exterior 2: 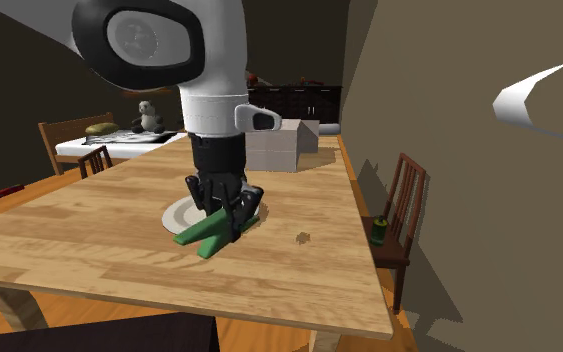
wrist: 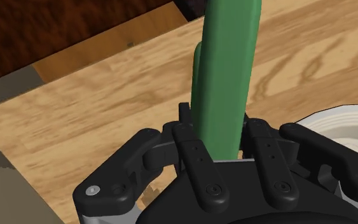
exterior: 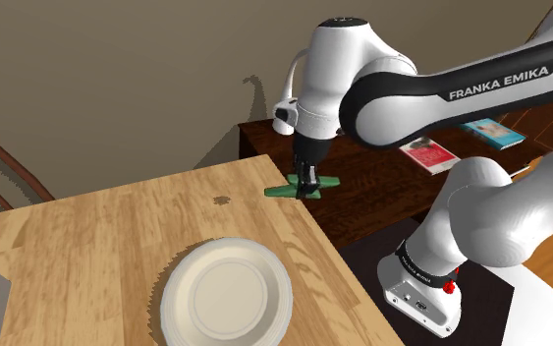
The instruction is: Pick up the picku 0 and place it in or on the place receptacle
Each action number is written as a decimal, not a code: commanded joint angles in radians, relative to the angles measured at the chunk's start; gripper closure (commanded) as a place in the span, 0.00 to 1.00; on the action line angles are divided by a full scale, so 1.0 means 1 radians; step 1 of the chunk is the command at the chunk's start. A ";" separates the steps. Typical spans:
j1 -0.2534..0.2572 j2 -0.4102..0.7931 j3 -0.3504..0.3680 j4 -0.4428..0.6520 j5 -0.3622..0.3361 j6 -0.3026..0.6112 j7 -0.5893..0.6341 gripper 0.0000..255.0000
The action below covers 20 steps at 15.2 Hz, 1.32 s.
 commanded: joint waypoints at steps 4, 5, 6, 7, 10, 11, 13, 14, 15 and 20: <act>0.055 0.074 0.102 0.072 0.047 0.010 0.126 1.00; 0.063 0.093 0.123 0.089 0.053 0.014 0.152 1.00; 0.071 0.114 0.143 0.108 0.058 0.018 0.178 1.00; 0.078 0.135 0.164 0.128 0.062 0.022 0.204 1.00; 0.094 0.204 0.225 0.193 0.063 0.032 0.284 1.00; 0.097 0.229 0.244 0.217 0.060 0.035 0.311 1.00; 0.104 0.281 0.284 0.267 0.050 0.040 0.367 1.00; 0.106 0.308 0.303 0.293 0.041 0.041 0.396 1.00; 0.109 0.337 0.321 0.321 0.031 0.043 0.426 1.00; 0.117 0.440 0.377 0.393 -0.017 0.071 0.522 1.00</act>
